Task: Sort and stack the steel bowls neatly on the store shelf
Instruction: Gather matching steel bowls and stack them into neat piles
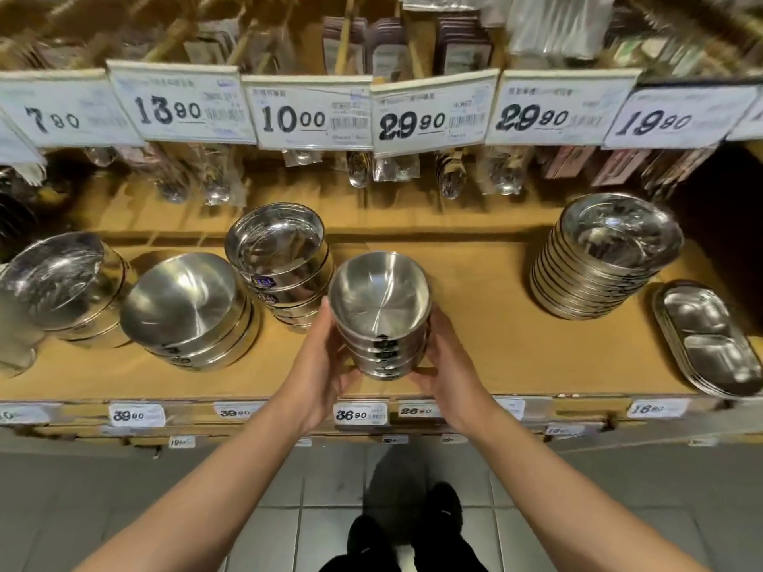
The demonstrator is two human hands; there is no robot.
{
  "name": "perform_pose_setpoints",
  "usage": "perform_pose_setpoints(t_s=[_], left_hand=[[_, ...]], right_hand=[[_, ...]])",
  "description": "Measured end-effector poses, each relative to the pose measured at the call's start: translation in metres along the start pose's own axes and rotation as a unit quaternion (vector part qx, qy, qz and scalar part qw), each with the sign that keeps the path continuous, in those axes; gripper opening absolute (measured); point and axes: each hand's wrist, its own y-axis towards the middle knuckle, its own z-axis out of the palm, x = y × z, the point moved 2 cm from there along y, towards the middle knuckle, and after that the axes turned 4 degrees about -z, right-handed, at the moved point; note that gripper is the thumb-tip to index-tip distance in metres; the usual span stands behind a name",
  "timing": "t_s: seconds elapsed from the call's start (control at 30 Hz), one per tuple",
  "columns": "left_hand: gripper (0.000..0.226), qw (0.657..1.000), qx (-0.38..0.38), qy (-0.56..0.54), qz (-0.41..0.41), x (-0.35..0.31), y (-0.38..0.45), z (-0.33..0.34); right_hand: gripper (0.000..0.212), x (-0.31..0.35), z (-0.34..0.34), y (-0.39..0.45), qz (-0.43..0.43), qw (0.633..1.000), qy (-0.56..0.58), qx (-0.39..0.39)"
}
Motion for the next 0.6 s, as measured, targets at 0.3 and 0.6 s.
perform_pose_setpoints(t_s=[0.3, 0.6], left_hand=[[0.058, 0.997, 0.067, 0.028, -0.025, -0.024, 0.06, 0.101], [0.066, 0.999, 0.047, 0.008, -0.021, -0.029, 0.088, 0.121]], right_hand=[[0.032, 0.047, -0.09, 0.04, -0.031, 0.996, 0.05, -0.066], [0.04, 0.058, -0.114, 0.071, -0.004, 0.997, 0.023, -0.072]])
